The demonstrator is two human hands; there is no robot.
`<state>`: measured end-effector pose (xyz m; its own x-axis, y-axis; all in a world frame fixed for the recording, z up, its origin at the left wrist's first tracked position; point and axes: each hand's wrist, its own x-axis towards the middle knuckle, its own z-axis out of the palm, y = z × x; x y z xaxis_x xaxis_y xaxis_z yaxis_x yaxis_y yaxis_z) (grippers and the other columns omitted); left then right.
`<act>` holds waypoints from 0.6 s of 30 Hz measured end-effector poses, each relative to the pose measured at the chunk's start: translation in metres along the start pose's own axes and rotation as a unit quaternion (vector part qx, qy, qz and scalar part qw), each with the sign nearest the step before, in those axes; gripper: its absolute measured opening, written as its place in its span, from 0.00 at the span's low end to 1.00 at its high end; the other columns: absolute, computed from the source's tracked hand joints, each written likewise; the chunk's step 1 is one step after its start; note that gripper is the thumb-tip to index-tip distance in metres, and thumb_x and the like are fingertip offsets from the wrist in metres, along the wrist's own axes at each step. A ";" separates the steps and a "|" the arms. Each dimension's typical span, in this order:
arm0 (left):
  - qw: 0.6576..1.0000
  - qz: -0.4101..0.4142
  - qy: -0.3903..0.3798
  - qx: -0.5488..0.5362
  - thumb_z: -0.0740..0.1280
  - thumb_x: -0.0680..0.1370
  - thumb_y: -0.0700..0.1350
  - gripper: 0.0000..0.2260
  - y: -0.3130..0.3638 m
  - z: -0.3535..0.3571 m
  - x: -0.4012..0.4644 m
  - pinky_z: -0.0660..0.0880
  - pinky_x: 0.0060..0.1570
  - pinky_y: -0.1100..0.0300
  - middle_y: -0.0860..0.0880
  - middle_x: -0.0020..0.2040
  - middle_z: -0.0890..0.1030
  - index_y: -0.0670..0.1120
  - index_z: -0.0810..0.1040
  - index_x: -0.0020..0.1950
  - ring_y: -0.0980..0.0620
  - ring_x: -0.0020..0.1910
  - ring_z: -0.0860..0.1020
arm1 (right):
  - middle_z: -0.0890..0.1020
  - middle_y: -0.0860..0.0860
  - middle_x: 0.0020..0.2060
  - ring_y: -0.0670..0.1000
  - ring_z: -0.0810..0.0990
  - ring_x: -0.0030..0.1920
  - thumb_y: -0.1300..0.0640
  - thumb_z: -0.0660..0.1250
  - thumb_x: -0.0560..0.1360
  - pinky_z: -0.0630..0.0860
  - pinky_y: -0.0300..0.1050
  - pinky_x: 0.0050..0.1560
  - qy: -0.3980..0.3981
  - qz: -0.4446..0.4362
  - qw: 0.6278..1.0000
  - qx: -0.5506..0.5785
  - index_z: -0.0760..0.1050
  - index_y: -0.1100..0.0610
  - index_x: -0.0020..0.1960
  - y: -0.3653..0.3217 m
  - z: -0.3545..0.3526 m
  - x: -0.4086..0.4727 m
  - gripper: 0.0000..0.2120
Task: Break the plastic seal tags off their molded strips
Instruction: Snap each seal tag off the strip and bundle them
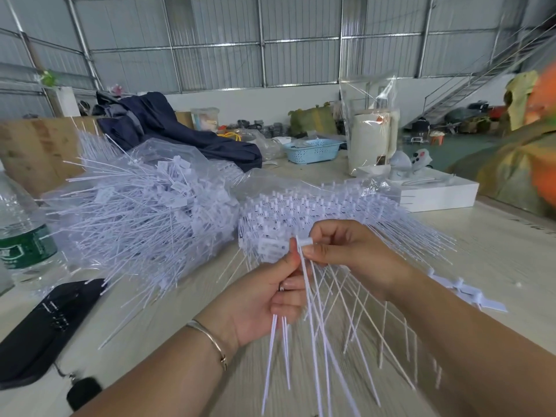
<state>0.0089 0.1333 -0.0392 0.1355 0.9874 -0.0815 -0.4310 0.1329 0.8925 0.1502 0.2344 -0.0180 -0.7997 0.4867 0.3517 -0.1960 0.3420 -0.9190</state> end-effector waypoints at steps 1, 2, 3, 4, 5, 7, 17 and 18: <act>1.000 -0.005 0.012 0.014 0.70 0.68 0.63 0.17 -0.001 0.000 0.001 0.54 0.19 0.70 0.54 0.27 0.62 0.50 0.77 0.32 0.61 0.22 0.58 | 0.77 0.49 0.29 0.47 0.73 0.32 0.54 0.74 0.67 0.70 0.35 0.38 0.007 0.000 1.000 0.001 0.78 0.51 0.32 0.000 0.000 0.000 0.08; 1.000 -0.006 0.021 0.023 0.69 0.66 0.64 0.17 -0.001 0.001 0.001 0.53 0.19 0.69 0.54 0.28 0.61 0.51 0.77 0.32 0.61 0.22 0.57 | 0.75 0.52 0.29 0.48 0.72 0.32 0.54 0.75 0.67 0.70 0.35 0.37 0.017 -0.002 1.000 0.000 0.77 0.53 0.32 0.000 0.001 0.000 0.09; 0.999 -0.006 0.029 0.025 0.70 0.65 0.65 0.18 -0.002 0.000 0.002 0.53 0.20 0.69 0.54 0.28 0.61 0.50 0.76 0.33 0.61 0.22 0.57 | 0.74 0.54 0.30 0.49 0.70 0.32 0.52 0.77 0.67 0.69 0.37 0.37 0.031 -0.004 1.000 -0.005 0.77 0.55 0.34 0.000 0.001 0.001 0.11; 0.999 -0.001 0.038 0.019 0.70 0.65 0.65 0.19 -0.001 0.000 0.002 0.53 0.19 0.68 0.54 0.27 0.61 0.50 0.75 0.34 0.60 0.21 0.57 | 0.73 0.56 0.30 0.50 0.69 0.31 0.50 0.77 0.66 0.67 0.38 0.36 0.047 -0.008 0.999 -0.013 0.77 0.58 0.35 0.001 0.002 0.001 0.14; 0.999 0.008 0.042 0.006 0.70 0.67 0.65 0.19 -0.001 0.000 0.003 0.53 0.19 0.68 0.54 0.27 0.62 0.49 0.76 0.35 0.60 0.21 0.57 | 0.72 0.58 0.30 0.50 0.67 0.31 0.48 0.76 0.66 0.66 0.40 0.35 0.065 -0.014 0.998 -0.020 0.76 0.61 0.36 0.000 0.003 0.001 0.16; 0.998 0.041 0.035 -0.033 0.71 0.71 0.62 0.19 0.002 -0.001 0.004 0.55 0.18 0.68 0.54 0.27 0.63 0.47 0.77 0.38 0.60 0.21 0.59 | 0.72 0.63 0.30 0.52 0.66 0.31 0.47 0.75 0.65 0.64 0.42 0.35 0.099 -0.027 0.994 -0.024 0.75 0.65 0.38 0.000 0.004 0.002 0.21; 0.988 0.113 0.103 0.007 0.70 0.73 0.49 0.09 0.010 -0.011 0.000 0.54 0.18 0.69 0.51 0.32 0.70 0.48 0.80 0.34 0.59 0.24 0.61 | 0.68 0.51 0.24 0.47 0.63 0.25 0.60 0.77 0.67 0.60 0.36 0.27 0.151 -0.038 0.984 -0.084 0.84 0.62 0.42 0.000 -0.010 -0.001 0.07; 0.988 0.113 0.102 0.018 0.69 0.74 0.50 0.10 0.009 -0.011 -0.001 0.54 0.18 0.69 0.51 0.32 0.69 0.48 0.79 0.34 0.59 0.24 0.60 | 0.70 0.55 0.25 0.48 0.64 0.26 0.59 0.77 0.67 0.61 0.38 0.28 0.152 -0.040 0.983 -0.092 0.84 0.62 0.42 -0.001 -0.010 -0.001 0.07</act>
<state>-0.0050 0.1346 -0.0356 -0.1443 0.9888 0.0373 -0.3974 -0.0924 0.9130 0.1568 0.2415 -0.0159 -0.5745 0.6604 0.4836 -0.1223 0.5149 -0.8485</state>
